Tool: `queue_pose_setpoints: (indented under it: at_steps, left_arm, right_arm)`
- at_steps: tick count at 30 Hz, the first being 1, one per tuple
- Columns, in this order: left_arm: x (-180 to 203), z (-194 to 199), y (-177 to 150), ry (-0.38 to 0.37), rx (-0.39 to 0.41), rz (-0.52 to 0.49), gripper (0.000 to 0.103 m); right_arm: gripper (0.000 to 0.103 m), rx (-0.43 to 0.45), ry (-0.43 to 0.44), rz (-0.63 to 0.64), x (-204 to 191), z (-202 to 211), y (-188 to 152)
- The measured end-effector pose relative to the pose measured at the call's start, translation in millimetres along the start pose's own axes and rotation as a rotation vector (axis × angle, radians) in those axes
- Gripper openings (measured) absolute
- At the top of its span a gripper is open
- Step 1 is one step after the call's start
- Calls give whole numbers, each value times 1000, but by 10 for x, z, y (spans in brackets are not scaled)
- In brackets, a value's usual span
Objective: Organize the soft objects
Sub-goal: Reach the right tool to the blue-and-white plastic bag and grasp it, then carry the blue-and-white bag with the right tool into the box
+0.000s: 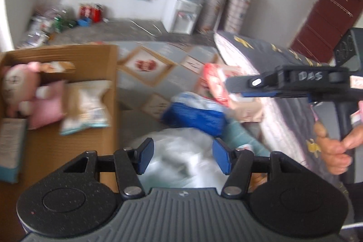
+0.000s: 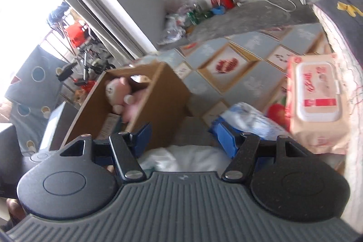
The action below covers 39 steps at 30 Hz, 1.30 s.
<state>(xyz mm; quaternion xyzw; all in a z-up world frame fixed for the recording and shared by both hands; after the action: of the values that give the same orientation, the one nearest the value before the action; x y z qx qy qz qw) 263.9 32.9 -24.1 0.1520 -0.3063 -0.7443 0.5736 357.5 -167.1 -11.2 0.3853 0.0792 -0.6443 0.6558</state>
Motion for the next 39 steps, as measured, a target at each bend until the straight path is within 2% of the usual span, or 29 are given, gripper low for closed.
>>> queue_pose_setpoints:
  at_steps: [3, 6, 10, 16, 19, 24, 28, 30, 32, 35, 39]
  left_arm:
    - [100, -388, 164, -32, -47, 31, 59]
    - [117, -789, 269, -57, -118, 106, 58]
    - [130, -1223, 310, -49, -188, 140, 58]
    - [36, -1592, 294, -58, -269, 213, 59]
    - [-2, -1704, 279, -73, -297, 238, 61]
    - [-58, -1845, 277, -103, -311, 293, 71]
    - [-96, -1927, 250, -116, -320, 330, 76]
    - [-112, -1937, 250, -117, -316, 343, 74]
    - [-120, -1936, 257, -104, -308, 345, 70]
    - [-125, -1895, 286, -89, -293, 343, 62]
    - [-78, -1790, 340, -84, -256, 320, 57]
  right_arm:
    - [64, -54, -34, -13, 232, -325, 105]
    - [64, -111, -57, -29, 367, -661, 215]
    - [63, -170, -82, -50, 507, -1001, 360]
    - [63, -253, -140, -37, 643, -1394, 461]
    - [63, -293, -159, -37, 692, -1529, 459]
    - [63, -316, -157, -20, 639, -1641, 478]
    - [63, -348, -168, -13, 592, -1756, 439]
    - [62, -348, -173, -5, 564, -1775, 421]
    - [53, -346, -164, -16, 548, -1751, 405]
    - [48, -315, -164, -29, 571, -1656, 408]
    - [45, -255, -142, -66, 559, -1418, 441]
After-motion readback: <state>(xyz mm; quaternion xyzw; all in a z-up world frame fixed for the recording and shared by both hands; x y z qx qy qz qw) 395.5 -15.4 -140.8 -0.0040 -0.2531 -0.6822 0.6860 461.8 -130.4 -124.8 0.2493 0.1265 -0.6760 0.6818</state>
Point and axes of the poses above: each gripper's, at about its wrist camera, not at the fingertips, and z roughly against the way its jaws point, x to its right, y to its top, the point moved 6 cm from there along -z, roughly the way its jaws point, and after that the axes turned 13 degrees about -z, right-handed, at the moved point
